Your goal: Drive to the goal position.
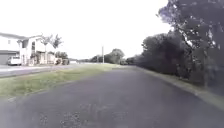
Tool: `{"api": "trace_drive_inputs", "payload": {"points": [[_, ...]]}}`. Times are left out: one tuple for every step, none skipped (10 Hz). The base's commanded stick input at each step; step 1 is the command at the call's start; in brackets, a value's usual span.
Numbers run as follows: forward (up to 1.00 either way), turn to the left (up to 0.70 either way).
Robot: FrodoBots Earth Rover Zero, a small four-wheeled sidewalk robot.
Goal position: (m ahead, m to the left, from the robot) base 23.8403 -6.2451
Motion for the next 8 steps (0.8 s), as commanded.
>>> {"api": "trace_drive_inputs", "payload": {"points": [[0.7,0.0],[0.7,0.0],[0.7,0.0],[0.7,0.0],[0.7,0.0],[0.7,0.0],[0.7,0.0],[0.7,0.0]]}}
